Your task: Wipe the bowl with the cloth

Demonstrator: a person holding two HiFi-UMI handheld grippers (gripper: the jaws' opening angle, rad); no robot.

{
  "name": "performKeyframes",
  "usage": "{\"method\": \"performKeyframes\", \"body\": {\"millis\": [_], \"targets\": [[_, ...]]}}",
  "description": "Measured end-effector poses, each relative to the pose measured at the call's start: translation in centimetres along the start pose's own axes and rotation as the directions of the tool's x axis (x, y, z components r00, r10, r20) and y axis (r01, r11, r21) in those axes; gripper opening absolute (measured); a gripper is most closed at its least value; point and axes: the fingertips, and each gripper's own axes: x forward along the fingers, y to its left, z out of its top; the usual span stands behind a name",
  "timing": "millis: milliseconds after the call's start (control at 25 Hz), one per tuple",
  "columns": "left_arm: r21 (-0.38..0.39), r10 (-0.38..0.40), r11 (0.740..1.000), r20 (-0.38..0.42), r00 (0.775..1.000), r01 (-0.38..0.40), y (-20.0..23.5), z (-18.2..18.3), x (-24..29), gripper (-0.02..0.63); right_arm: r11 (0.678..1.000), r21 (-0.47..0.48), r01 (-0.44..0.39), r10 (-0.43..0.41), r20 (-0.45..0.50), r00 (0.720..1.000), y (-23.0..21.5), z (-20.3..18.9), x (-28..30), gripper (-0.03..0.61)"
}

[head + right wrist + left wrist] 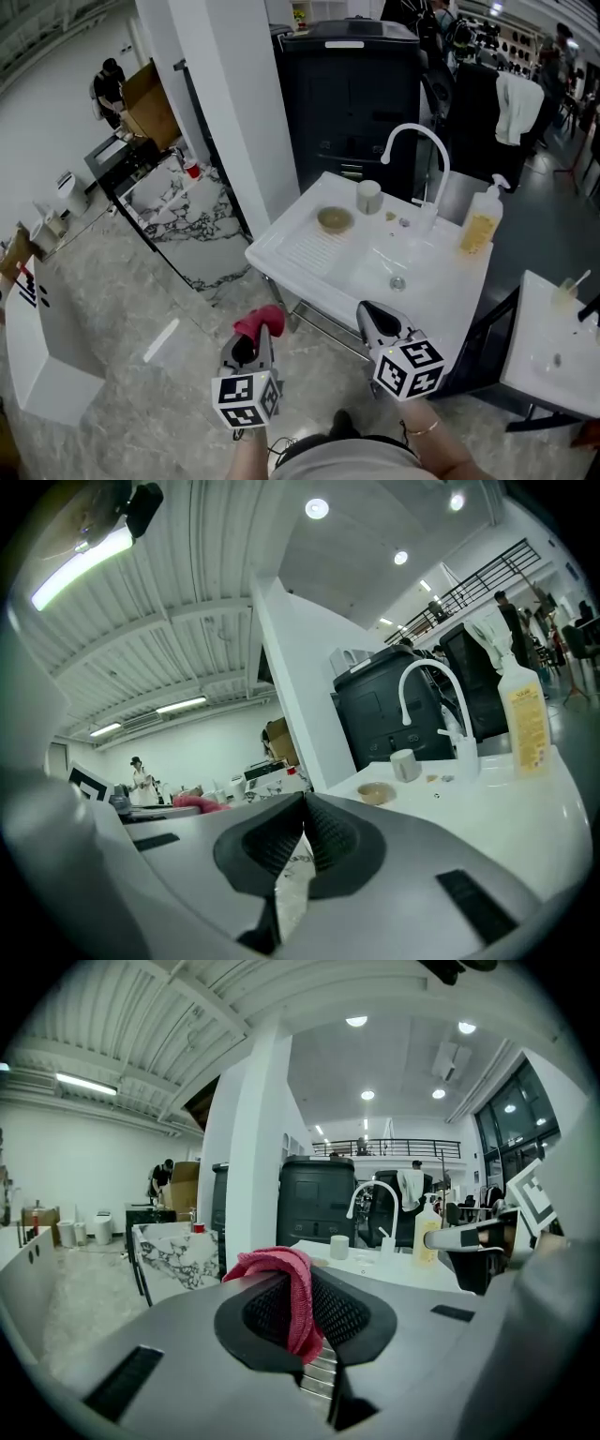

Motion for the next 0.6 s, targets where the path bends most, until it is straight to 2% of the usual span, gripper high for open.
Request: {"method": "performKeyframes", "body": {"millis": [320,600], "targets": [[0.008,-0.005,1.0,-0.007,1.0,0.005,-0.9,0.0,2.1,0.052,0.991,0.133,0.006,-0.006,0.001,1.0,-3.4,0.8,2.0,0.04],[0.025,-0.04,0.999,-0.019,0.999,0.041,-1.0,1.0,6.7,0.052,0.991,0.125,0.049,-0.045,-0.028,0.999,-6.6,1.4,4.9,0.099]]}}
